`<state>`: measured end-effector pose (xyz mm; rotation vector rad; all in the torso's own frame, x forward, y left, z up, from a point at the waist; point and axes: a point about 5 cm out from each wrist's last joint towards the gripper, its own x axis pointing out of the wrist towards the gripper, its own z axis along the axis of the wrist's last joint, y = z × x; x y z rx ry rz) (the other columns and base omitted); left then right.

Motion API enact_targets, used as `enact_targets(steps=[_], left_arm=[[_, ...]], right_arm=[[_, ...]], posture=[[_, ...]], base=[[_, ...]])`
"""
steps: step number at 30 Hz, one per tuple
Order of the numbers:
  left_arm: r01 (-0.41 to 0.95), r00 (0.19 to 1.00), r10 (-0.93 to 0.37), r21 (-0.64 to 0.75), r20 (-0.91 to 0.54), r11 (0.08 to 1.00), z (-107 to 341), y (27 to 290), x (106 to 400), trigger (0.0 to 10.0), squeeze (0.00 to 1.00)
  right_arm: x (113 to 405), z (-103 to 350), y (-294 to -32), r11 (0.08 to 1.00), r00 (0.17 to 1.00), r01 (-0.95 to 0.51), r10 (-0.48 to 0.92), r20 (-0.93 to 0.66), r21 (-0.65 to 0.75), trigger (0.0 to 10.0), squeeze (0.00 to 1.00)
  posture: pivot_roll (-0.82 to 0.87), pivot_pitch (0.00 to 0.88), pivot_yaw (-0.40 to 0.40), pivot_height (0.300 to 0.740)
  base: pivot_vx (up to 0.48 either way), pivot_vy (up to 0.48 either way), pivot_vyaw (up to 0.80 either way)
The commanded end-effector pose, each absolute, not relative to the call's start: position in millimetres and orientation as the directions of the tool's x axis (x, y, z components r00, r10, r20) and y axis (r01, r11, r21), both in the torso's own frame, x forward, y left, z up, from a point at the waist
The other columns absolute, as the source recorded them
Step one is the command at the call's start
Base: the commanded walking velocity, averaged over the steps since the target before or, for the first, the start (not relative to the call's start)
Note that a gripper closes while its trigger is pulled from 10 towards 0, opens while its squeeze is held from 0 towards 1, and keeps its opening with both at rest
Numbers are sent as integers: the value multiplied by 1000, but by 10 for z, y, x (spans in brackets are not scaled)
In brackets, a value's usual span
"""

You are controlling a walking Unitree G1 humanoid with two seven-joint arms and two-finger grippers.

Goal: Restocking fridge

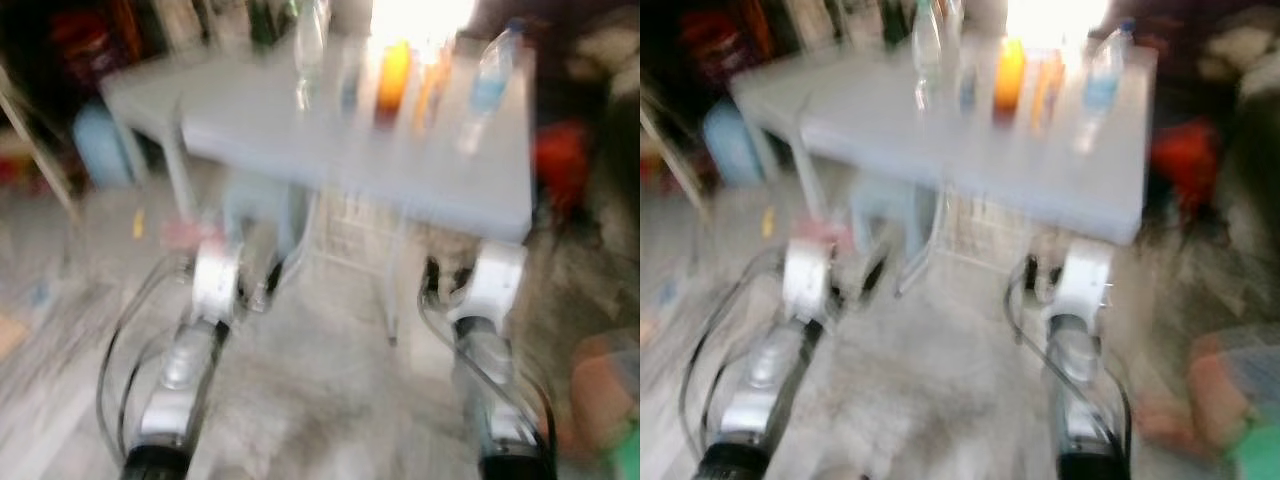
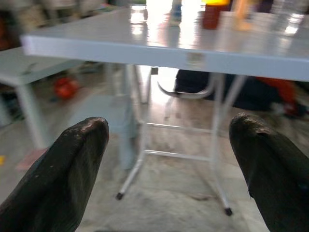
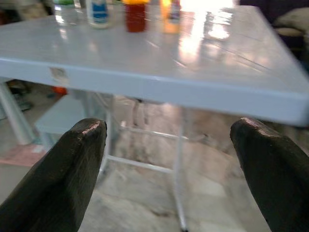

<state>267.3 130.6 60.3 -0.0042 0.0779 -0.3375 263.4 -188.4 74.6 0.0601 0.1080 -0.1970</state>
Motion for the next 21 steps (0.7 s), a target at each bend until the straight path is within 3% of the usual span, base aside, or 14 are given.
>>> enact_targets(steps=[1,10,21], left_arm=[[316,947,-316,2,-55,949,674,1373,2708,10000,0],[334,943,-334,0,-10,943,815,1295,2793,10000,0],[372,928,-372,-31,-4,928,823,1239,2688,10000,0]], right_arm=[[2689,825,-1795,982,983,174,-168,-79,72,10000,0],[2751,893,-1781,987,987,155,-153,-40,50,10000,0],[2717,976,-1746,992,992,123,-122,29,-36,10000,0]], posture=[[-51,29,-5,740],[-40,36,-5,740],[-42,45,-5,740]], base=[[480,0,0],[480,0,0],[465,0,0]])
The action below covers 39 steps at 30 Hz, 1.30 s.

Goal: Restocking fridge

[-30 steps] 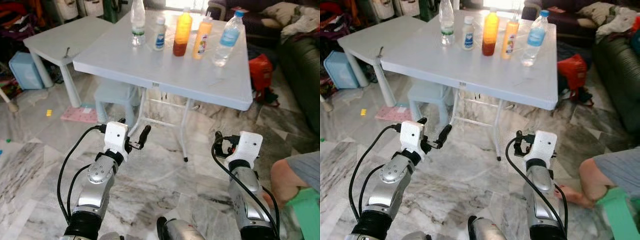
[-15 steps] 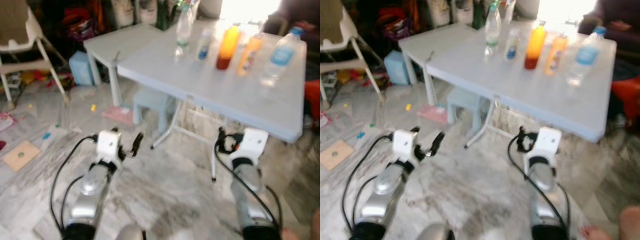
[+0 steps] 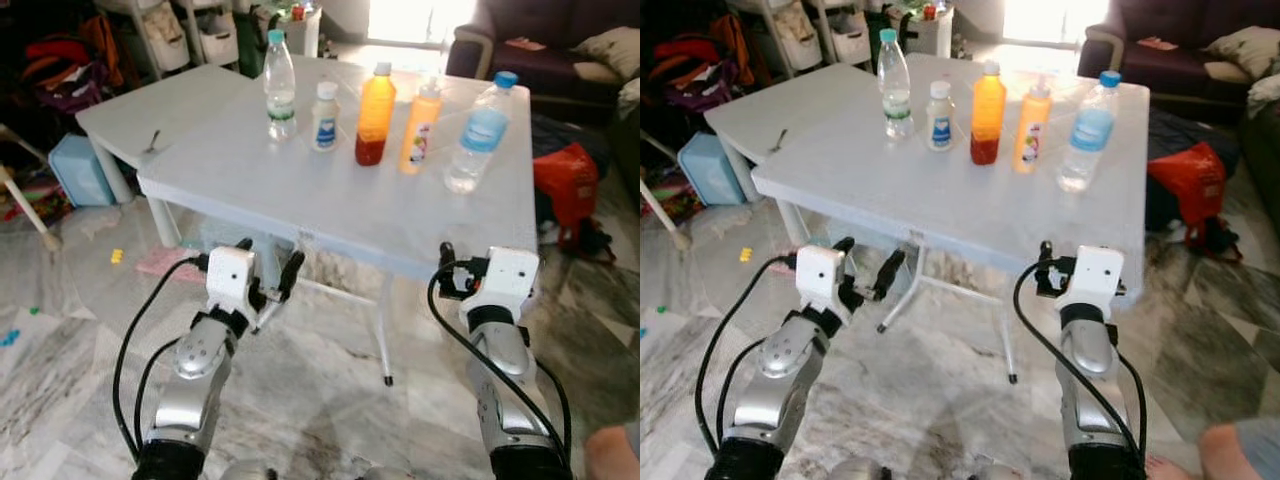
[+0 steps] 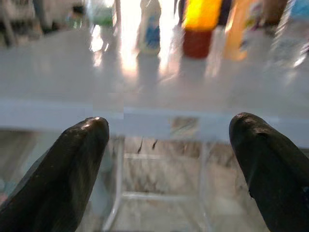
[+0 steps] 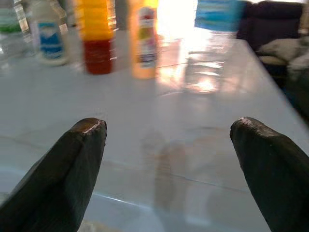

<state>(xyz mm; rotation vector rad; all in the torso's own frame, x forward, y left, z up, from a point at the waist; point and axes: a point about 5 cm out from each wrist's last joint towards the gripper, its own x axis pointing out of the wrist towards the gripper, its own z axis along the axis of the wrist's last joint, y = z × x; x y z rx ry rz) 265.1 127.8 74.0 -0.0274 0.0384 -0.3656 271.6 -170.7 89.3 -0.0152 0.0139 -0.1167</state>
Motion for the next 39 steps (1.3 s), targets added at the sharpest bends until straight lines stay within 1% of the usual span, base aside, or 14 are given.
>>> enact_targets(steps=[1,5,13,21,26,32,34,39], left_arm=[[373,928,-374,-31,-3,927,827,1235,2690,10000,0],[377,926,-377,-31,-7,926,834,1226,2705,10000,0],[385,923,-385,-40,-5,922,842,1192,2714,10000,0],[390,921,-390,-40,-5,920,837,1178,2707,10000,0],[410,912,-410,-25,16,912,860,1146,2688,10000,0],[402,916,-402,-36,5,915,851,1165,2683,10000,0],[403,915,-403,-36,3,915,848,1167,2676,10000,0],[408,913,-409,-36,2,912,845,1153,2677,10000,0]], right_arm=[[2716,971,-1741,992,992,125,-124,25,-31,10000,0],[2729,983,-1716,993,994,108,-106,38,-50,10000,0],[2724,946,-1760,991,992,126,-125,19,-49,10000,0],[2722,1007,-1727,991,992,120,-116,56,-65,10000,0],[2737,1005,-1739,990,991,123,-120,51,-65,10000,0],[2718,986,-1724,991,992,121,-119,42,-52,10000,0],[2671,954,-1723,992,993,116,-114,33,-56,10000,0],[2665,942,-1710,992,993,114,-112,28,-56,10000,0]], posture=[[-42,48,-6,740],[-46,51,-6,740],[-45,51,-14,740],[-48,50,-14,740],[-47,52,-14,740],[-45,55,-13,740],[-47,58,-11,740],[-50,58,-10,740]], base=[[368,0,0],[343,0,0],[349,0,0],[0,0,0],[436,0,0],[384,0,-709],[0,0,0],[0,0,0]])
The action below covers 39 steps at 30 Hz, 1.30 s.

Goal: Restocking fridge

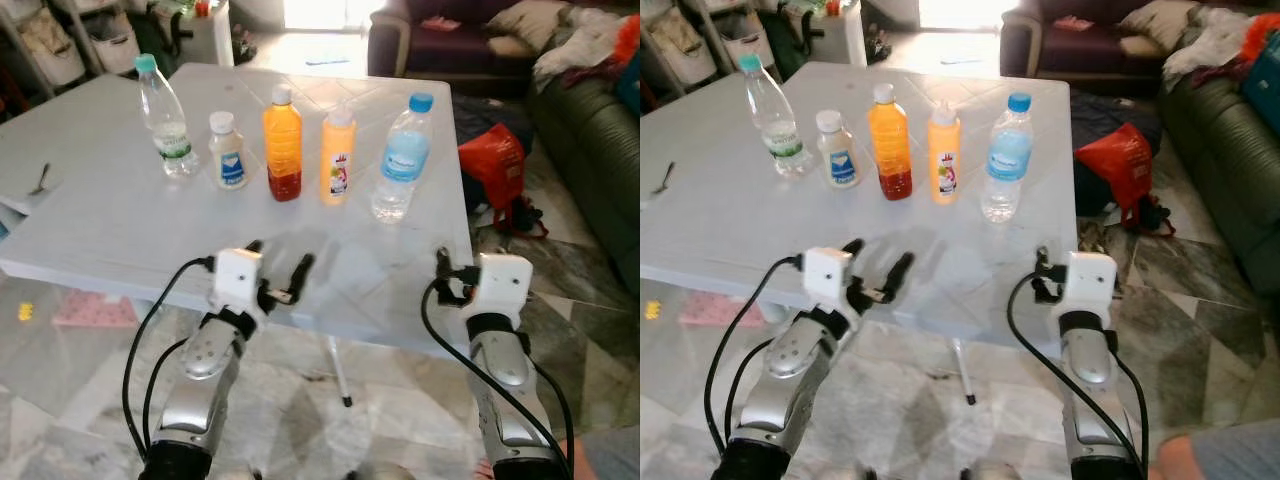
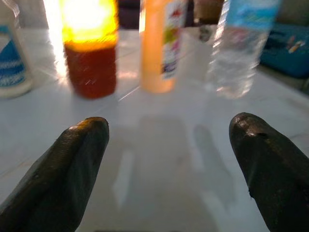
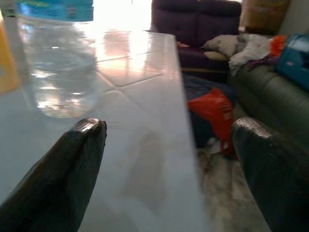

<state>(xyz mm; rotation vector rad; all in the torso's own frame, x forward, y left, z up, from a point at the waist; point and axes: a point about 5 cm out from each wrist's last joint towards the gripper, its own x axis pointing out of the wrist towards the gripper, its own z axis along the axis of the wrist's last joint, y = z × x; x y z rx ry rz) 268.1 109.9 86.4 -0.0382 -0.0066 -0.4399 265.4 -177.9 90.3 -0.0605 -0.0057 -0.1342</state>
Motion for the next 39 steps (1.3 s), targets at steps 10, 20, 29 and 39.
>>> enact_targets(steps=[10,20,29,39], left_arm=[[403,915,-403,-34,-2,915,850,1178,2673,10000,0],[407,913,-407,-12,-26,913,842,1257,2617,10000,0],[413,910,-413,-1,-35,911,861,1278,2596,10000,0],[411,911,-410,15,-44,911,893,1325,2588,10000,0]], right_arm=[[2753,1153,-1669,985,991,66,-46,129,-159,10000,0],[2979,1530,-1645,978,970,14,37,242,-207,10000,0],[3225,1970,-1674,972,935,12,72,347,-236,10000,0],[3442,2258,-1663,983,914,-18,91,396,-184,10000,0]], posture=[[-44,70,-5,740],[-20,100,20,740],[-1,108,26,740],[30,123,37,740]], base=[[0,0,0],[0,0,0],[0,0,0],[0,0,0]])
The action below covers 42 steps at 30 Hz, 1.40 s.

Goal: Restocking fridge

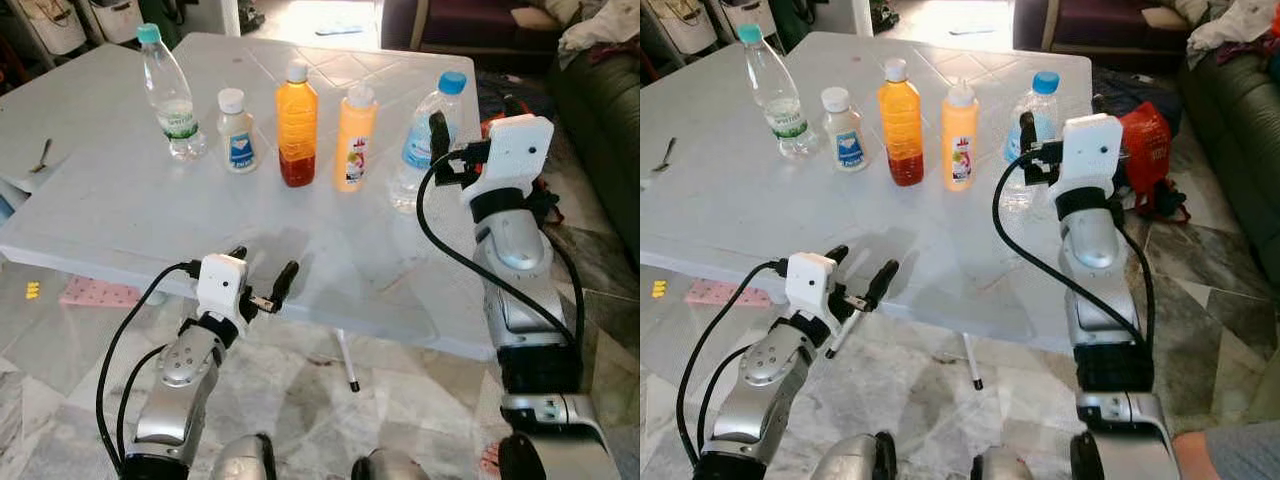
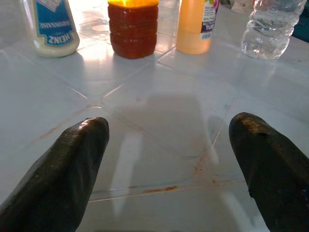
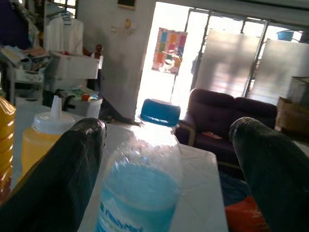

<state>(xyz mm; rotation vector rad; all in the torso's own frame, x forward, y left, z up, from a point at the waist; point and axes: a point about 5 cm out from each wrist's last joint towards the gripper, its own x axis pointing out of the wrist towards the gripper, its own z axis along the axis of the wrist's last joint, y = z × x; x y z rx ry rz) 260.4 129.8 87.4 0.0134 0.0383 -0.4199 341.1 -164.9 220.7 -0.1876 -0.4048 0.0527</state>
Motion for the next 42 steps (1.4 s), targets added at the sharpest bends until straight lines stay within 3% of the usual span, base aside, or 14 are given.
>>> enact_targets(steps=[1,13,15,16,18,21,23,24,27,28,29,30,34,42], left_arm=[[410,911,-409,17,-45,912,895,1335,2587,10000,0],[409,911,-407,29,-62,912,872,1349,2586,10000,0],[412,910,-409,33,-66,911,875,1357,2602,10000,0],[413,910,-410,34,-66,910,881,1364,2611,10000,0],[414,909,-411,38,-66,910,886,1373,2622,10000,0],[415,909,-411,44,-68,909,890,1380,2633,10000,0],[415,909,-411,46,-68,909,891,1381,2635,10000,0],[414,909,-411,46,-67,909,896,1378,2637,10000,0],[413,910,-409,46,-66,910,899,1375,2638,10000,0],[412,911,-408,46,-65,910,900,1373,2639,10000,0],[411,911,-408,46,-65,910,900,1372,2639,10000,0],[410,911,-407,46,-65,911,901,1373,2639,10000,0],[410,911,-406,46,-67,911,893,1368,2641,10000,0],[411,911,-407,55,-69,910,895,1374,2677,10000,0]], right_arm=[[3461,2273,-1660,984,914,-21,91,396,-179,10000,0],[3720,2492,-1719,996,921,27,6,390,-79,10000,0],[3774,2490,-1721,1000,933,15,-5,359,-27,10000,357],[3790,2510,-1722,1000,932,14,-8,362,-14,10000,353],[3822,2526,-1714,1000,934,9,2,356,-28,10000,1000],[3867,2537,-1701,999,939,1,13,343,-43,10000,984],[3896,2534,-1699,999,944,6,8,330,-41,10000,86],[3915,2528,-1694,1000,948,-1,8,318,-22,10000,0],[3941,2515,-1686,1000,955,-6,11,297,-17,10000,0],[3952,2528,-1675,1000,954,-10,15,298,-16,1725,0],[3960,2531,-1672,1000,955,-10,15,297,-18,1725,0],[3964,2541,-1655,1000,954,-19,24,300,-18,0,0],[3977,2546,-1615,997,954,-30,50,296,-71,0,0],[3986,2526,-1638,999,960,-16,28,279,-44,0,0]], posture=[[32,122,35,740],[59,104,41,740],[59,101,48,740],[59,102,48,740],[60,102,51,740],[64,100,52,740],[66,99,50,740],[69,97,48,740],[69,97,48,740],[73,96,45,740],[73,96,45,740],[72,95,44,740],[72,94,44,740],[70,88,51,740]], base=[[0,0,0],[0,0,0],[0,0,0],[0,0,0],[0,0,0],[0,0,0],[0,0,0],[0,0,0],[0,0,0],[0,0,0],[0,0,0],[0,0,0],[0,0,0],[0,0,0]])
